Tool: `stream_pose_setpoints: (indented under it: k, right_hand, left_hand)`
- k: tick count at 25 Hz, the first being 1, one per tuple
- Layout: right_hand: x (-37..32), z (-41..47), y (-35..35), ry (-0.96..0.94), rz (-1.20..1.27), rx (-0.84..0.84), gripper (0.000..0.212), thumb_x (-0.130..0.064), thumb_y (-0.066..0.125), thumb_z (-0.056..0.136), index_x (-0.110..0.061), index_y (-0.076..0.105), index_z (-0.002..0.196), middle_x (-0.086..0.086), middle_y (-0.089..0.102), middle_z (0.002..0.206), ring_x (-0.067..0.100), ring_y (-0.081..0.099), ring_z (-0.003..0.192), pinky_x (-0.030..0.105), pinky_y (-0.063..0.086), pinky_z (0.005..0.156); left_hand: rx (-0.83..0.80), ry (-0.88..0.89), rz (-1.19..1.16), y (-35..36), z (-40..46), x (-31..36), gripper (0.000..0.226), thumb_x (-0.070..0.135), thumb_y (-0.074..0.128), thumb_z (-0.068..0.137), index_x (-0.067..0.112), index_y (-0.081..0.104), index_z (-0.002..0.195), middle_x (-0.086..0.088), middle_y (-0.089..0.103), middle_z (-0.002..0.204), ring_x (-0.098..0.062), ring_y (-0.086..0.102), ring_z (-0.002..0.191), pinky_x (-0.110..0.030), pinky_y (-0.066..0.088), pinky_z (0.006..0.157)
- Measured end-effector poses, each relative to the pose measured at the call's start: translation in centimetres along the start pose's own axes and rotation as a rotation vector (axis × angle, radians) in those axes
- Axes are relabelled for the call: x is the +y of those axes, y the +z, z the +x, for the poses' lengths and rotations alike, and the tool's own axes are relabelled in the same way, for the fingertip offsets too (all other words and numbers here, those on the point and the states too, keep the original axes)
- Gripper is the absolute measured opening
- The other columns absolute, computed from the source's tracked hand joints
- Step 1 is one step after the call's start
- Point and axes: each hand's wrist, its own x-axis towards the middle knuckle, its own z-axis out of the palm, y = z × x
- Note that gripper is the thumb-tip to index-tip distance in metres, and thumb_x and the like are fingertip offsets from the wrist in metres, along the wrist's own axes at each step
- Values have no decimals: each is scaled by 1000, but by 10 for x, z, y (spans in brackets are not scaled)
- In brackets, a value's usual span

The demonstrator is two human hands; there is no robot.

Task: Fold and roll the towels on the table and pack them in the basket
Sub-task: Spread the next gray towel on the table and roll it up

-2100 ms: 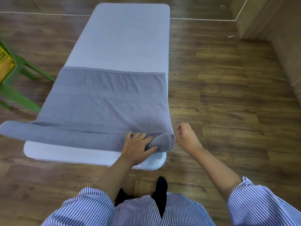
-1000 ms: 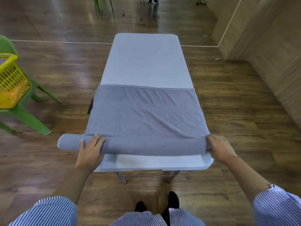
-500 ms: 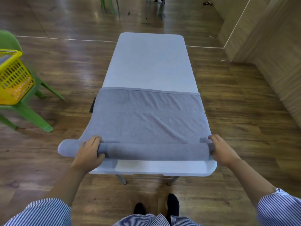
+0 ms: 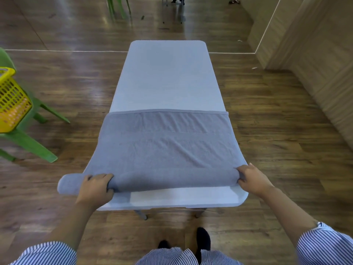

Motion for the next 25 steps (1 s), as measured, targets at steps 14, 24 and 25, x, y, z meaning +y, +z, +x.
stream_pose_setpoints:
  k: [14, 24, 25]
  right_hand:
    - [-18, -3, 4, -28, 42, -61, 42, -30, 54, 69, -18, 62, 109, -1, 66, 102, 21, 59, 99, 29, 44, 85]
    - [-23, -5, 2, -125, -18, 105, 51, -19, 59, 78, -14, 48, 128, 0, 51, 126, 24, 48, 115, 32, 29, 107]
    - [-25, -7, 5, -111, -56, 54, 58, -22, 60, 78, -15, 43, 133, -1, 48, 131, 22, 45, 121, 32, 23, 110]
  left_hand:
    - [-21, 20, -47, 7, -3, 17, 43, 18, 62, 56, 10, 64, 99, -5, 67, 90, -30, 65, 79, -53, 47, 85]
    - [113, 83, 8, 3, 5, 23, 60, 17, 75, 51, 7, 65, 108, -7, 68, 106, -28, 67, 97, -61, 44, 91]
    - [112, 84, 15, 6, 5, 23, 66, 14, 80, 45, 6, 65, 109, -8, 68, 106, -29, 67, 98, -62, 43, 90]
